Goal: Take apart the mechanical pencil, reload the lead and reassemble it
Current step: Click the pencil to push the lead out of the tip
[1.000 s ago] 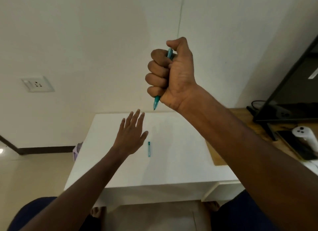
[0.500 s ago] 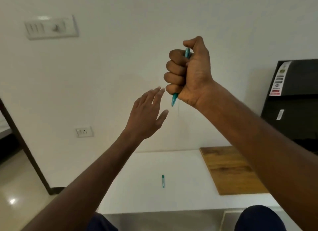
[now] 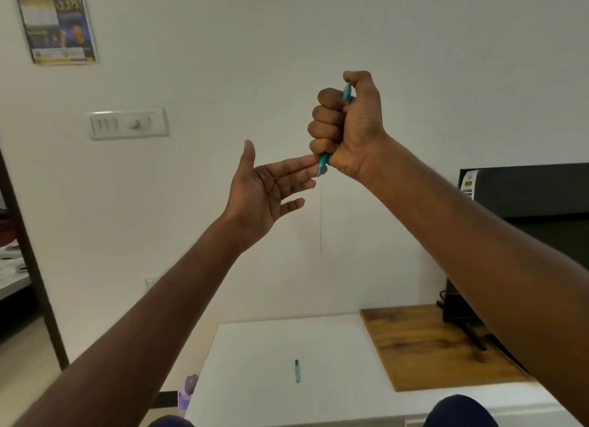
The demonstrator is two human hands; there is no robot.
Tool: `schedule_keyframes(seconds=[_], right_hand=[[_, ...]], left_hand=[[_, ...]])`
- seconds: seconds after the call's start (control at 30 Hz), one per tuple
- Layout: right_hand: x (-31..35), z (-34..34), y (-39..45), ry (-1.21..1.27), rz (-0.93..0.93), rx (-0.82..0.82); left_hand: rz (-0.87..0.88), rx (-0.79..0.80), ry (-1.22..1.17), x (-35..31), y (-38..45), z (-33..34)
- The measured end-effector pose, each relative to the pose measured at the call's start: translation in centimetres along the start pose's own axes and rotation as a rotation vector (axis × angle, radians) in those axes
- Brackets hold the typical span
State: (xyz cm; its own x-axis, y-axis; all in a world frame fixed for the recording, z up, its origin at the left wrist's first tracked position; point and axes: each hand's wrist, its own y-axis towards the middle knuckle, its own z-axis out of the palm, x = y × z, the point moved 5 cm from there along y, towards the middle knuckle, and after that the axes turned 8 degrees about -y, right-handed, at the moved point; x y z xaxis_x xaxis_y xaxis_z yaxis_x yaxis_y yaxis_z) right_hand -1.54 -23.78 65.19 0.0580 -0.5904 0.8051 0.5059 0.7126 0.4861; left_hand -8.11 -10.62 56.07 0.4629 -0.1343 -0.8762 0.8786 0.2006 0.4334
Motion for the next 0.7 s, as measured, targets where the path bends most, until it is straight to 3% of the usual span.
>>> schedule_keyframes(seconds=[0.7], right_hand=[[2.4,0.8,0.5,-0.060,0.005,0.005]], left_hand=[[0.050,0.046,-0.018,-1.6,-0.5,2.3]])
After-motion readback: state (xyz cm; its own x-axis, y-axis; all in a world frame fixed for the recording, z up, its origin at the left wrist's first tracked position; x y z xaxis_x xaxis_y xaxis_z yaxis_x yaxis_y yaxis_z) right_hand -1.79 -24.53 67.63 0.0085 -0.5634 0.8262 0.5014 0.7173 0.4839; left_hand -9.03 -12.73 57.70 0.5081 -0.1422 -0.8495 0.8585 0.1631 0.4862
